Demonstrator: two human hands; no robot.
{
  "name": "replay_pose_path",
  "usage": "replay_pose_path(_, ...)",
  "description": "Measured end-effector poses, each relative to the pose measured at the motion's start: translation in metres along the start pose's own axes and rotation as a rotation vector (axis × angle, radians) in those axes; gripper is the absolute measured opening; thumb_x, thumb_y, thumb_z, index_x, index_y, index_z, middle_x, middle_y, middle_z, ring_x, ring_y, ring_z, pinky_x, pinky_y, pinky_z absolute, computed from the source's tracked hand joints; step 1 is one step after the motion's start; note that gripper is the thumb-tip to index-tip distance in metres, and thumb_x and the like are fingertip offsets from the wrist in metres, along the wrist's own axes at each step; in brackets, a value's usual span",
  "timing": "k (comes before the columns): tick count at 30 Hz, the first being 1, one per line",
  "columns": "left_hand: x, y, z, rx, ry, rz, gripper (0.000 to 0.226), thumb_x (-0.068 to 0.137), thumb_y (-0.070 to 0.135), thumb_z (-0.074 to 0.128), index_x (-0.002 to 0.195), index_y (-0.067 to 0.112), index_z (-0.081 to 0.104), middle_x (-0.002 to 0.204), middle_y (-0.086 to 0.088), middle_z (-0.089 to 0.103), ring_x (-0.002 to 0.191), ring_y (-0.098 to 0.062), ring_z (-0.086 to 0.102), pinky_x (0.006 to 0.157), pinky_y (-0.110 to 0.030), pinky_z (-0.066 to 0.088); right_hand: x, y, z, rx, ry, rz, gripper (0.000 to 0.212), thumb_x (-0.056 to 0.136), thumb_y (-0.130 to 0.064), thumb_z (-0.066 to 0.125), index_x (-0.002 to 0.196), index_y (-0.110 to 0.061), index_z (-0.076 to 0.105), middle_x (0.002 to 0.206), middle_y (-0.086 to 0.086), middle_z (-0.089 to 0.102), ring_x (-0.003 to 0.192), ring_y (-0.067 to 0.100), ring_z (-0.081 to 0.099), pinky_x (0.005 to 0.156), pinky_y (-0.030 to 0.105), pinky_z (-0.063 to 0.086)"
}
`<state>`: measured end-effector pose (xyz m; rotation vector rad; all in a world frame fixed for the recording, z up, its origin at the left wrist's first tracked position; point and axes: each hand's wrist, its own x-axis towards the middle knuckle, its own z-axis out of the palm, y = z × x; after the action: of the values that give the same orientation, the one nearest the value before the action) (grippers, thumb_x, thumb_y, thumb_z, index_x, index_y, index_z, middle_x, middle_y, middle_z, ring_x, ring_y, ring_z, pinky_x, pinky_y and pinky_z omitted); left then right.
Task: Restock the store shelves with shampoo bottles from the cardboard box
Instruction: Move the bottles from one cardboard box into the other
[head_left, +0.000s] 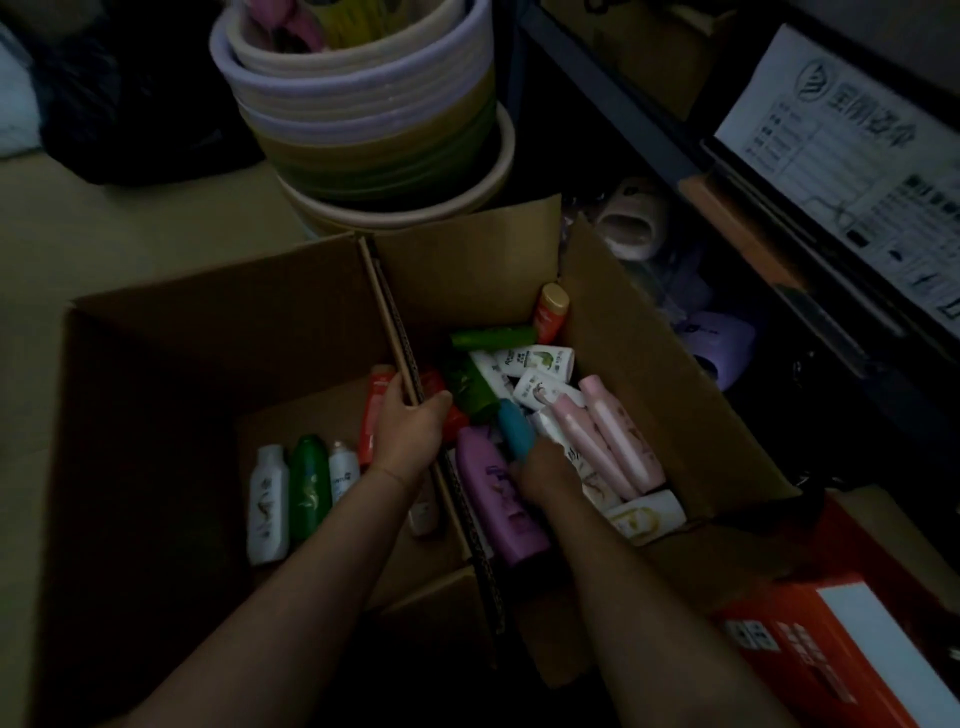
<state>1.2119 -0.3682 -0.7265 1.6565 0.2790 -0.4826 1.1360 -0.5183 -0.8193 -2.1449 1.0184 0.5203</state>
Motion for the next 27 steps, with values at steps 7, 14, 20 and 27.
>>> replay_pose_path(7,0.000,0.002,0.001,0.039,-0.031,-0.011,0.052,0.089,0.024,0.071,0.138,0.018,0.052,0.124,-0.004,0.066,0.110,-0.024,0.064,0.101,-0.046,0.051,-0.036,-0.004,-0.050,0.601,-0.064,-0.053,0.043,0.094,-0.025,0.061,0.135,-0.017,0.050,0.107,0.005,0.063,0.095,0.020,0.063,0.078,0.032,0.053)
replay_pose_path(14,-0.020,0.047,-0.035,-0.197,-0.048,0.134,0.059,0.082,0.054,0.070,0.129,0.022,0.057,0.129,-0.007,0.063,0.115,-0.024,0.063,0.094,-0.042,0.054,-0.086,-0.105,-0.099,0.979,-0.174,-0.338,0.029,0.095,-0.040,0.057,0.106,-0.016,0.070,0.103,0.008,0.074,0.094,0.024,0.072,0.087,0.041,0.057)
replay_pose_path(20,0.000,0.055,-0.105,-0.526,-0.256,-0.112,0.062,0.083,0.036,0.071,0.135,0.007,0.052,0.099,-0.010,0.068,0.080,-0.022,0.070,0.065,-0.037,0.059,-0.076,-0.141,-0.099,0.794,-0.113,-0.334,0.041,0.104,-0.032,0.042,0.082,-0.010,0.069,0.082,0.011,0.072,0.064,0.020,0.066,0.060,0.026,0.050)
replay_pose_path(27,0.022,-0.033,-0.118,-0.121,-0.077,-0.392,0.050,0.092,0.020,0.067,0.137,0.019,0.046,0.118,-0.013,0.063,0.102,-0.032,0.064,0.081,-0.046,0.055,-0.003,-0.106,-0.047,0.428,-0.108,0.015,0.023,0.096,-0.027,0.051,0.076,-0.017,0.052,0.077,0.002,0.054,0.064,0.016,0.050,0.064,0.031,0.044)
